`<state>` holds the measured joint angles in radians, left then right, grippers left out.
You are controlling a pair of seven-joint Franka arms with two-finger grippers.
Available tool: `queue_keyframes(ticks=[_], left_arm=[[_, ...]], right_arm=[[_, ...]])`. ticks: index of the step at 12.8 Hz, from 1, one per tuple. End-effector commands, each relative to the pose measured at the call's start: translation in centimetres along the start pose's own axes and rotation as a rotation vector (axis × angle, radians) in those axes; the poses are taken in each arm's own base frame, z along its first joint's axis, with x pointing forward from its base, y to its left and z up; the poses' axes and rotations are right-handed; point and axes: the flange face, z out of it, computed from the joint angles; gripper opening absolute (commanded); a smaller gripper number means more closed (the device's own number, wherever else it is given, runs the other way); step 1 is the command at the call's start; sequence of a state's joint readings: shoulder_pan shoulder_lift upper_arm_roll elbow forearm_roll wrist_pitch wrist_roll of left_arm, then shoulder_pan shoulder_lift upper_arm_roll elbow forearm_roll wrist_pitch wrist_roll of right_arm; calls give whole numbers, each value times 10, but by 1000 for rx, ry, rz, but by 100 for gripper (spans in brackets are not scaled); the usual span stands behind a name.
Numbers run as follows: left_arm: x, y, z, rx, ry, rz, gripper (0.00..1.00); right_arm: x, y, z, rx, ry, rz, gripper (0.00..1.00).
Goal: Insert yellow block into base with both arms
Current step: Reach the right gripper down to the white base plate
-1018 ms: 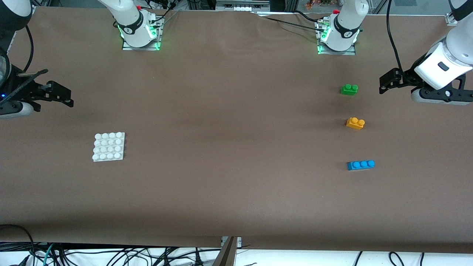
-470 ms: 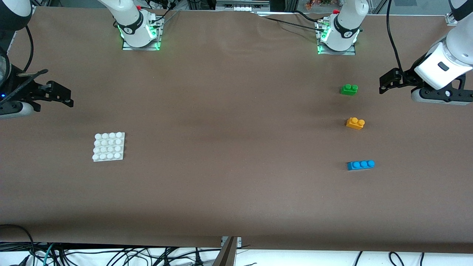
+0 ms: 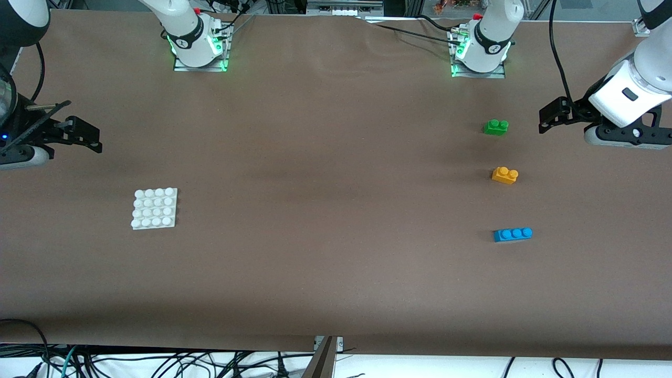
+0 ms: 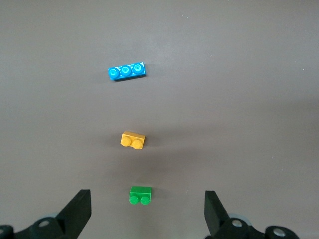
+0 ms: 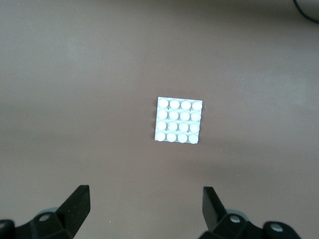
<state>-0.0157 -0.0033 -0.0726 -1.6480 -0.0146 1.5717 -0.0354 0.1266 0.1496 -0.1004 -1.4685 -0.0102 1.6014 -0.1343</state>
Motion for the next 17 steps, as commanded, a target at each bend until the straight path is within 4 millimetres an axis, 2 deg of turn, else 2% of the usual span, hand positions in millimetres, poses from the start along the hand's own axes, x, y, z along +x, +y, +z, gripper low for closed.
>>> queue_keyframes(ticks=[1, 5, 6, 7, 9, 11, 17], left_arm=[[4, -2, -6, 20, 3, 16, 100], [11, -13, 4, 67, -15, -1, 100], [11, -19, 5, 65, -17, -9, 100], [11, -21, 5, 61, -18, -12, 100], [12, -22, 6, 60, -21, -16, 100], [12, -21, 7, 56, -21, -16, 100], [14, -21, 10, 55, -27, -14, 100]], right_arm=[[5, -2, 9, -18, -14, 4, 100], [16, 3, 44, -18, -78, 12, 100], [19, 11, 56, -17, -94, 25, 100], [22, 23, 69, -16, -111, 42, 100], [26, 35, 94, -32, -153, 54, 100], [29, 36, 113, -61, -183, 46, 100], [16, 50, 207, -66, -170, 56, 100]])
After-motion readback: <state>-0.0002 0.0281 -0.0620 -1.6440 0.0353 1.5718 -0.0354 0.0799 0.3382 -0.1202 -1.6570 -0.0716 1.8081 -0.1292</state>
